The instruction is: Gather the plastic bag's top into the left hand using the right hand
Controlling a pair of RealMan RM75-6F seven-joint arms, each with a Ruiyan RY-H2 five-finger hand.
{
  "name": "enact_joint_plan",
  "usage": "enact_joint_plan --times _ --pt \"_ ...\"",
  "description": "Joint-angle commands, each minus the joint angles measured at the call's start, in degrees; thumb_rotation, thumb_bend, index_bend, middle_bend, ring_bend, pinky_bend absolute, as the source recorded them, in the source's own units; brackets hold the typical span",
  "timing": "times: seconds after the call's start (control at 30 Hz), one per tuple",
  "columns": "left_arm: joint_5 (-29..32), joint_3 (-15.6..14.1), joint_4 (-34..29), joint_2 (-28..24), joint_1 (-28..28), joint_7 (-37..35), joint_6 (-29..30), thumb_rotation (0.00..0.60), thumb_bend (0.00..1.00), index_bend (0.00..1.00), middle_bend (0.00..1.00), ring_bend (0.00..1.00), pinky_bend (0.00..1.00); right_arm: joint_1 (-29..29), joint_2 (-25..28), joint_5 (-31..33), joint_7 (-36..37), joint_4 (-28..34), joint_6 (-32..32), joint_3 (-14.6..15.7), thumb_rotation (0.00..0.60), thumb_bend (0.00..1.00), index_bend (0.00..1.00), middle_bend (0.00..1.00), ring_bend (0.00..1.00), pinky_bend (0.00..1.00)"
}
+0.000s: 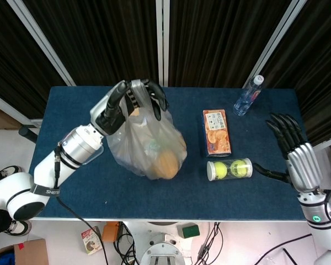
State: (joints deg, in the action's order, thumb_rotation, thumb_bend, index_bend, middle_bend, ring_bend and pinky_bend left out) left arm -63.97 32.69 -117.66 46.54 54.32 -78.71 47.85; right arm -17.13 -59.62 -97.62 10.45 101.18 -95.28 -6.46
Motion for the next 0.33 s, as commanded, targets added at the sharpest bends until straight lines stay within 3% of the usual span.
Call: enact_joint_plan --times 0.03,0.13,0.33 --pt "8.02 5.48 0.44 -4.39 4.17 5.40 -3.40 0.121 0.11 0.41 0.49 0.38 0.52 7.83 -6.11 -0.07 4.87 -9.75 -4.92 5.94 0.600 0.05 0.00 0.00 0.00 0.00" --pt "13.28 7.85 0.68 -7.13 6.68 9.48 -5.88 0.120 0.11 0.40 0.48 0.37 0.51 9.70 -8.07 1.19 7.92 -13.56 -4.94 7.08 0.600 0.05 0.00 0.00 0.00 0.00" --pt "21.27 9.41 0.09 -9.62 8.96 15.26 -8.56 0.121 0.11 0.38 0.46 0.36 0.50 10.74 -9.73 0.80 10.00 -16.57 -4.10 7.91 0.600 0.06 0.00 0.00 0.00 0.00"
